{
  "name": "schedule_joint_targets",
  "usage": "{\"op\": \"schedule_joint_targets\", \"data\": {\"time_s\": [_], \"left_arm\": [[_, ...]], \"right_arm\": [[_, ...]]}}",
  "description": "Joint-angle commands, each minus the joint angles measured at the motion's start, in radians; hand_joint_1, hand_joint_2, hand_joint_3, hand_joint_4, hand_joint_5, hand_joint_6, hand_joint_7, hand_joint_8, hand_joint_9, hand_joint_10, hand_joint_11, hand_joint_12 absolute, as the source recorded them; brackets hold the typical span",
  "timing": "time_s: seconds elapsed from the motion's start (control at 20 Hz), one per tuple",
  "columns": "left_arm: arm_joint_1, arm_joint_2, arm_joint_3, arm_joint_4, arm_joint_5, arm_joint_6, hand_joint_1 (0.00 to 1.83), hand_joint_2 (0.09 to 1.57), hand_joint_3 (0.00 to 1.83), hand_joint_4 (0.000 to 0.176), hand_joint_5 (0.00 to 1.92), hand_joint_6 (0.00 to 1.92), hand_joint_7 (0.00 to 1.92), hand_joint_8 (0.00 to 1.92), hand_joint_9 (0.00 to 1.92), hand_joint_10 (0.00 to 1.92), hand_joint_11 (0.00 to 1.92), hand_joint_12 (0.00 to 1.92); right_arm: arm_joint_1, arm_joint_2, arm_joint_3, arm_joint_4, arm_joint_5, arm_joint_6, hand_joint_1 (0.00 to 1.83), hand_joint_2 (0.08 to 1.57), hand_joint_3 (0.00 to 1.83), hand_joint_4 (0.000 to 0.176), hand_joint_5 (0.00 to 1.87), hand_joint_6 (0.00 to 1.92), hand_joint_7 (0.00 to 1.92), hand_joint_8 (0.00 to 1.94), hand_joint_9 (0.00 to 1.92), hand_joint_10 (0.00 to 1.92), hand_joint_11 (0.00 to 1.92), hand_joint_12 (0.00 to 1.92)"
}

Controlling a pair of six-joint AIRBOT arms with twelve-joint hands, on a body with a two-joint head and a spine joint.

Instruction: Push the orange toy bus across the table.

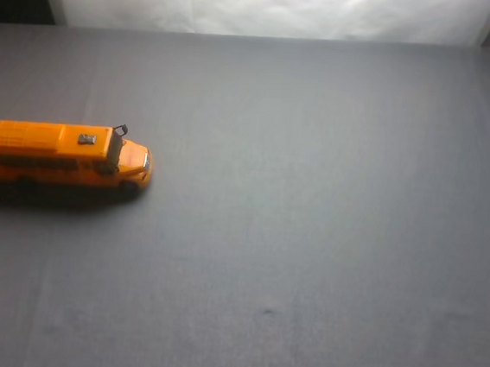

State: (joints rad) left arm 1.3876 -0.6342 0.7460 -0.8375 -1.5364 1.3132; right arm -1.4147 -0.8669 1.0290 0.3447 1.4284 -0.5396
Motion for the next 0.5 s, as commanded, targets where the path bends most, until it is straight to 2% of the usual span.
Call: {"op": "schedule_joint_targets", "data": {"time_s": [0.0, 0.05, 0.1, 0.25, 0.35, 0.4, 0.45], "left_arm": [[-0.004, -0.009, 0.008, 0.005, -0.072, 0.004, 0.01, 1.48, 0.0, 0.0, 0.34, 0.0, 0.24, 0.0, 0.26, 0.0, 0.0, 0.81], [-0.004, -0.022, 0.028, -0.022, -0.039, 0.003, 0.01, 1.48, 0.0, 0.0, 0.34, 0.0, 0.24, 0.0, 0.24, 0.0, 0.0, 0.71], [-0.004, -0.029, 0.041, -0.04, -0.016, 0.003, 0.03, 1.47, 0.0, 0.0, 0.36, 0.0, 0.24, 0.0, 0.24, 0.01, 0.0, 0.7], [-0.005, -0.04, 0.078, -0.078, 0.05, 0.002, 0.0, 1.41, 0.0, 0.0, 0.38, 0.0, 0.27, 0.0, 0.29, 0.0, 0.06, 0.66], [-0.005, -0.044, 0.091, -0.092, 0.084, 0.002, 0.0, 1.39, 0.0, 0.0, 0.36, 0.0, 0.26, 0.0, 0.32, 0.0, 0.13, 0.59], [-0.005, -0.048, 0.098, -0.097, 0.099, 0.002, 0.0, 1.39, 0.0, 0.004, 0.34, 0.0, 0.24, 0.0, 0.31, 0.0, 0.12, 0.59], [-0.005, -0.052, 0.105, -0.101, 0.112, 0.002, 0.0, 1.39, 0.0, 0.019, 0.34, 0.0, 0.23, 0.0, 0.28, 0.0, 0.09, 0.57]], "right_arm": [[0.002, -0.001, 0.005, 0.012, 0.117, 0.004, 0.38, 1.39, 0.0, 0.033, 0.22, 0.0, 0.17, 0.0, 0.18, 0.0, 0.19, 0.1], [0.002, -0.001, 0.005, 0.012, 0.114, 0.004, 0.38, 1.39, 0.0, 0.037, 0.23, 0.0, 0.18, 0.0, 0.19, 0.01, 0.2, 0.1], [0.002, -0.002, 0.006, 0.012, 0.112, 0.004, 0.39, 1.39, 0.0, 0.033, 0.23, 0.0, 0.18, 0.0, 0.2, 0.01, 0.21, 0.1], [0.003, -0.004, 0.007, 0.008, 0.106, 0.004, 0.35, 1.38, 0.0, 0.044, 0.24, 0.0, 0.18, 0.0, 0.2, 0.0, 0.21, 0.08], [0.003, -0.005, 0.008, 0.007, 0.104, 0.004, 0.35, 1.38, 0.0, 0.036, 0.25, 0.01, 0.19, 0.0, 0.19, 0.0, 0.19, 0.07], [0.003, -0.005, 0.008, 0.007, 0.101, 0.005, 0.34, 1.38, 0.0, 0.042, 0.25, 0.0, 0.19, 0.0, 0.19, 0.0, 0.19, 0.07], [0.003, -0.005, 0.008, 0.007, 0.098, 0.006, 0.34, 1.38, 0.0, 0.042, 0.24, 0.0, 0.18, 0.0, 0.19, 0.0, 0.2, 0.07]]}}
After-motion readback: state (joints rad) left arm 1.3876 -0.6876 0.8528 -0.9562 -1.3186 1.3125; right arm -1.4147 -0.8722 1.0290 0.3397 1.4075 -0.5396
